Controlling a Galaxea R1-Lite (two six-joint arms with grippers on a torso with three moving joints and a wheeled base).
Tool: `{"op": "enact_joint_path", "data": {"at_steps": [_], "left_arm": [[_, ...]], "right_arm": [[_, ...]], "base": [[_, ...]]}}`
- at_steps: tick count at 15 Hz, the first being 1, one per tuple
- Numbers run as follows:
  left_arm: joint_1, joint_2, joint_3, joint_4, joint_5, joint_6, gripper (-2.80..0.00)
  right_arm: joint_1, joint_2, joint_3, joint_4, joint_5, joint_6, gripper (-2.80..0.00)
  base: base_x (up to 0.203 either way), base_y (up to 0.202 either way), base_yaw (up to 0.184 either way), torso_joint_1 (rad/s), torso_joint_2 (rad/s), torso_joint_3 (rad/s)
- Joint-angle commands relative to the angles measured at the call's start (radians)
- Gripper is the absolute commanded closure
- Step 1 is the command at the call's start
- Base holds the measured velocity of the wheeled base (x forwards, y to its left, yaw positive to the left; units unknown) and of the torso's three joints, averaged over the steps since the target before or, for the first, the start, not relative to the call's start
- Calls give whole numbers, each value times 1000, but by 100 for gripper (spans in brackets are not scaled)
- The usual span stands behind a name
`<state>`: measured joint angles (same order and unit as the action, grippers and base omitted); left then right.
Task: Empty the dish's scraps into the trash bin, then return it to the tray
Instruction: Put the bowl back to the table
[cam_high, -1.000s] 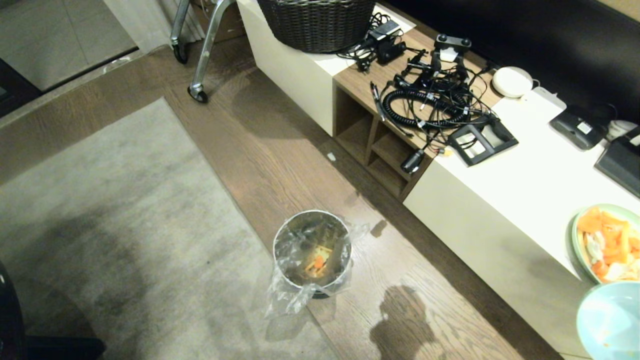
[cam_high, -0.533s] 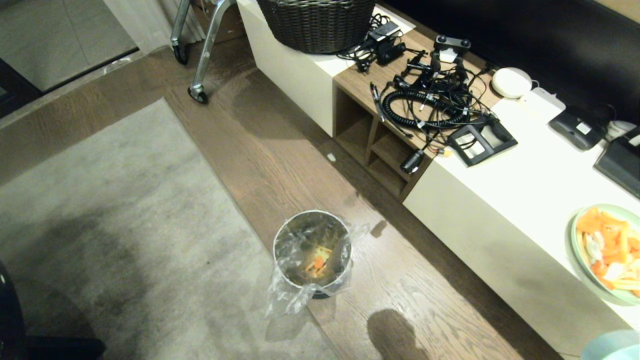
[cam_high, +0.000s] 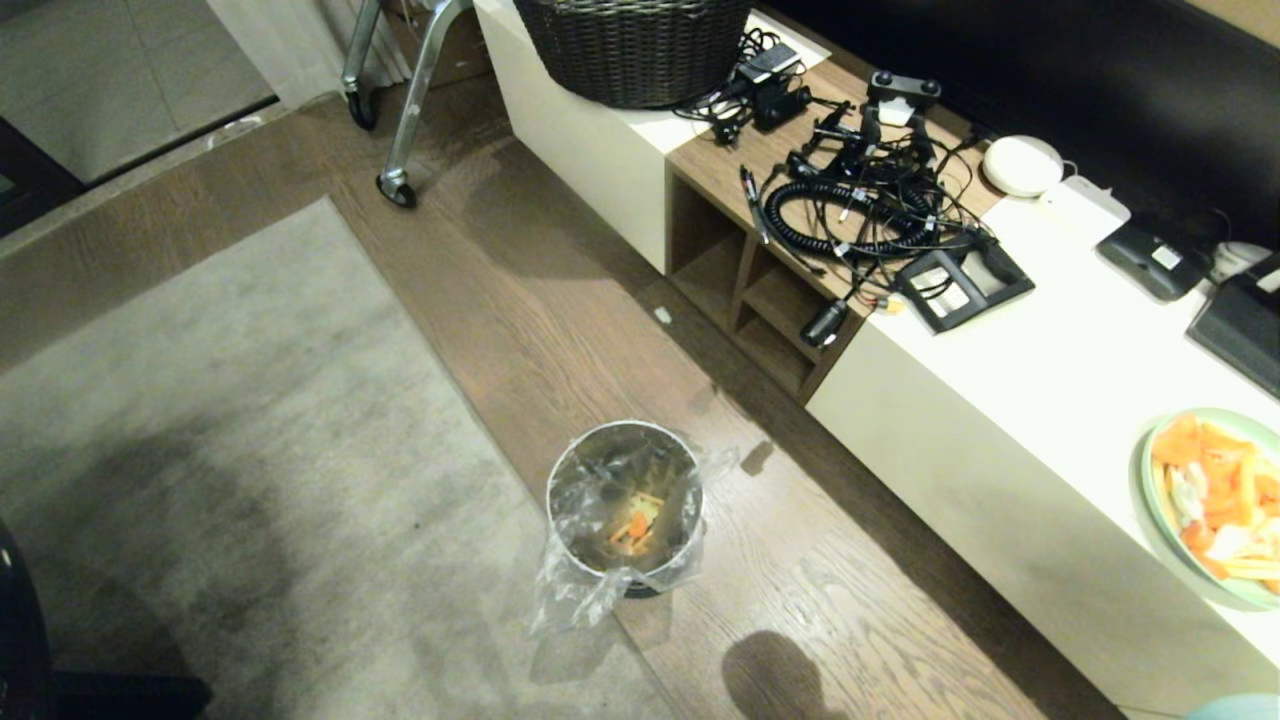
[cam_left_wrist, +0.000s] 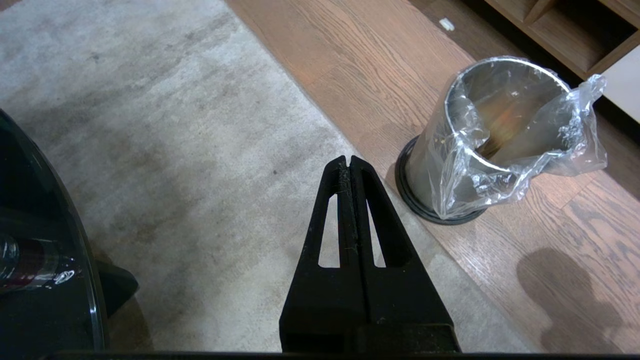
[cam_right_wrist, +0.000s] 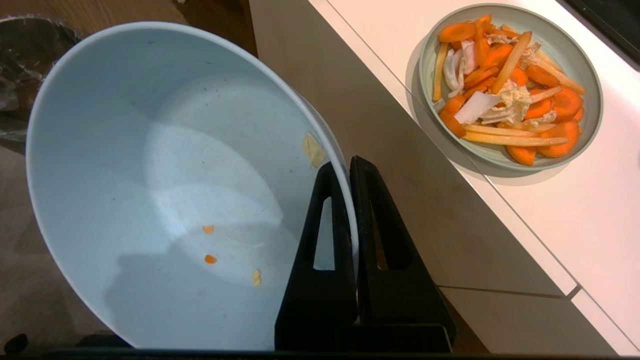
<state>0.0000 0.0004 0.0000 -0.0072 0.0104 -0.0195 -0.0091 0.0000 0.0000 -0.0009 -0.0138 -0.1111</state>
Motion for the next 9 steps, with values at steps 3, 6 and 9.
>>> {"op": "enact_joint_path", "data": {"at_steps": [3,6,9], "left_arm": [[0,0,0,0,0,-1,0],[0,0,0,0,0,-1,0],[0,0,0,0,-1,-2,0]], "right_arm": [[0,0,0,-1,0,-1,0],[0,0,0,-1,0,-1,0],[0,0,0,-1,0,-1,0]], "base": [[0,0,0,0,0,0],[0,0,0,0,0,0],[0,0,0,0,0,0]]}}
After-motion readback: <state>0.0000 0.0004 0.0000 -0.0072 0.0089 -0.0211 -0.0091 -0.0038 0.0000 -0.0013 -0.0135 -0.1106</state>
